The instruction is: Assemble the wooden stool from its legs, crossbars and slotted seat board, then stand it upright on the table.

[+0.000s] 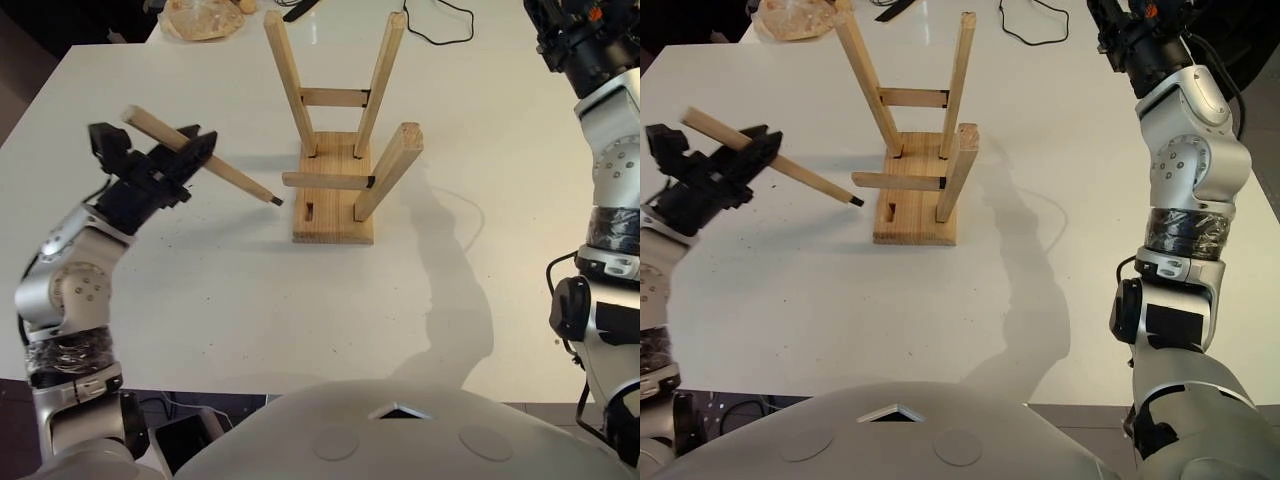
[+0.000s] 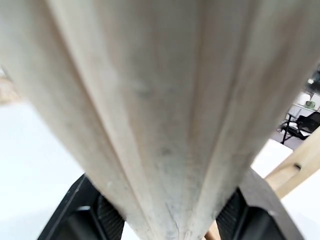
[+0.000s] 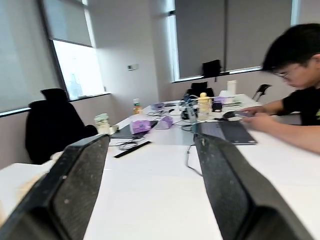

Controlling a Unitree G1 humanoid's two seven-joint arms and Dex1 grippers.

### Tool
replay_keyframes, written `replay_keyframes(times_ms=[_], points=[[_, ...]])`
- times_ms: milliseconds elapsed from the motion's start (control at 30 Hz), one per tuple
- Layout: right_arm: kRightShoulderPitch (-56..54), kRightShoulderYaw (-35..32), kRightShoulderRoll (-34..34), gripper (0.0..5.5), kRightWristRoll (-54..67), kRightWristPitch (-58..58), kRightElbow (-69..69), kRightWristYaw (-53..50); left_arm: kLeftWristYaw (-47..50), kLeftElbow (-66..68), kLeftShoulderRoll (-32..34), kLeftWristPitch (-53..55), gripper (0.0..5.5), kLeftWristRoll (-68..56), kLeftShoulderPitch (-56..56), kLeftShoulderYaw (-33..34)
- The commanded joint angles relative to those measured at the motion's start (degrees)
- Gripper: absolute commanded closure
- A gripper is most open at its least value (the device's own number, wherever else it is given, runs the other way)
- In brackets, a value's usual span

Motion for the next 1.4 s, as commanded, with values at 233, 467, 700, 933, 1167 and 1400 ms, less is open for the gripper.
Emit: replay_keyframes(times_ms=[233, 467, 700, 933, 1167, 1400], points=[[0.0, -4.5, 2.9, 2.41, -4.5, -4.1, 9.7, -2.0, -1.3, -10.2, -1.6, 4.9, 3.46, -0.7, 3.3, -6.9], [3.2, -4.8, 4.1, 2.41, -4.5, -2.2, 8.8, -0.4, -0.3, -13.3, -0.2, 5.0, 3.46, -2.2, -1.9, -3.8], [3.8, -5.4, 5.6, 2.41, -5.6, -4.1, 11.3, -0.1, -2.6, -13.0, -2.0, -0.2, 3.46, 1.9, -6.0, -6.3], [-1.0, -6.9, 5.7, 2.41, -6.6, -7.5, 20.0, 0.0, -8.8, -6.5, -5.5, -9.2, 3.46, 10.7, -5.4, -14.7], [-1.5, -7.0, 5.9, 2.41, -7.3, -8.6, 21.5, 1.1, -13.6, -4.0, -3.0, -12.4, 3.46, 14.0, -3.2, -16.0], [-1.4, -7.4, 6.5, 2.41, -7.3, -8.8, 21.3, 1.6, -14.7, -6.1, -0.5, -11.6, 3.46, 12.1, -1.7, -13.6]])
